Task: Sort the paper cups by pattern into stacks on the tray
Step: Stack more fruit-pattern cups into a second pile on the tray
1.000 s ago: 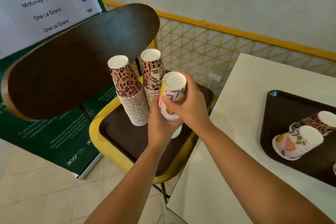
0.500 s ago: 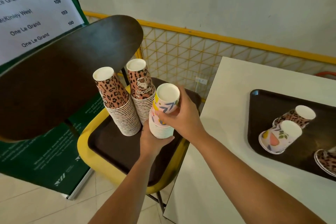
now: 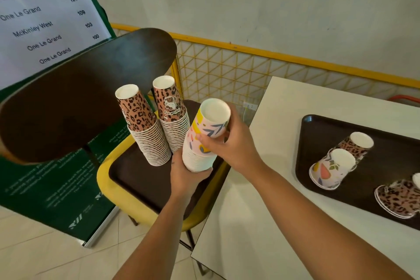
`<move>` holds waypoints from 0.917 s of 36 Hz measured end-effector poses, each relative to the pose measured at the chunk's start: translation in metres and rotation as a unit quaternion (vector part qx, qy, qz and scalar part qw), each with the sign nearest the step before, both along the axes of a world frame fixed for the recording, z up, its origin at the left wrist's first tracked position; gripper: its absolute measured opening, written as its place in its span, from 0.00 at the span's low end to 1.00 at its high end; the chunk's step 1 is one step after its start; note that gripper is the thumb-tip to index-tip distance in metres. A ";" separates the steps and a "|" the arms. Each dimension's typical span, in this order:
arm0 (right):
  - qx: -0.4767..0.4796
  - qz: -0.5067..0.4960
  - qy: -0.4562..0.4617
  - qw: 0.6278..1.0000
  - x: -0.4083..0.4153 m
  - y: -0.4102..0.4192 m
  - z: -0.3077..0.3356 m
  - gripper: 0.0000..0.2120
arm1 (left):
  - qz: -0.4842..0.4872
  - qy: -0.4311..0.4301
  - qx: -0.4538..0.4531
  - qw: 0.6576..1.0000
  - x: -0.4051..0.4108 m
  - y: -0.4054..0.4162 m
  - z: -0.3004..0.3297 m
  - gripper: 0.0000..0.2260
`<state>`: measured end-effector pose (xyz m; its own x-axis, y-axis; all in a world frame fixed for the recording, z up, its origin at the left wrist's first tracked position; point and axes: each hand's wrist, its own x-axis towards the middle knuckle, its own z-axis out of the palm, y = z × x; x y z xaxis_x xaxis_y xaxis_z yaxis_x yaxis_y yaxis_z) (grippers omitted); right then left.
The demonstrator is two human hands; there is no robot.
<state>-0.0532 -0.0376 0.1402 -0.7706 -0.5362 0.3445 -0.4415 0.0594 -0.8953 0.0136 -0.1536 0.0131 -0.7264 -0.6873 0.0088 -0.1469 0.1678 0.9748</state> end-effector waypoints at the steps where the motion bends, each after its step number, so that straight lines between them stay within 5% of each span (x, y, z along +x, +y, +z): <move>1: -0.002 -0.006 0.000 1.000 0.000 0.003 0.004 0.31 | -0.010 0.007 0.001 1.000 -0.002 0.002 0.005 0.39; 4: -0.020 -0.025 -0.003 0.999 -0.002 0.013 0.018 0.31 | -0.061 0.006 0.018 0.998 -0.004 0.013 0.020 0.39; 6: -0.048 -0.035 0.013 0.998 -0.012 0.101 0.032 0.29 | -0.107 0.010 0.030 0.994 -0.012 0.105 0.048 0.39; 12: -0.020 -0.053 0.019 0.998 -0.010 0.111 0.032 0.26 | -0.148 0.023 0.113 0.982 -0.014 0.124 0.036 0.38; 19: -0.021 -0.039 -0.026 0.999 -0.017 0.139 0.035 0.23 | -0.205 -0.009 0.108 0.973 -0.020 0.143 0.029 0.47; 33: -0.010 -0.092 -0.037 0.995 -0.050 0.218 0.042 0.26 | -0.243 -0.039 0.091 0.965 -0.061 0.213 0.025 0.42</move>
<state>-0.1028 0.1801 0.1822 -0.8789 -0.3774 0.2919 -0.3570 0.1142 -0.9271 -0.0474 0.0597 0.0379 -0.9566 -0.2511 -0.1481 -0.1687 0.0624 0.9837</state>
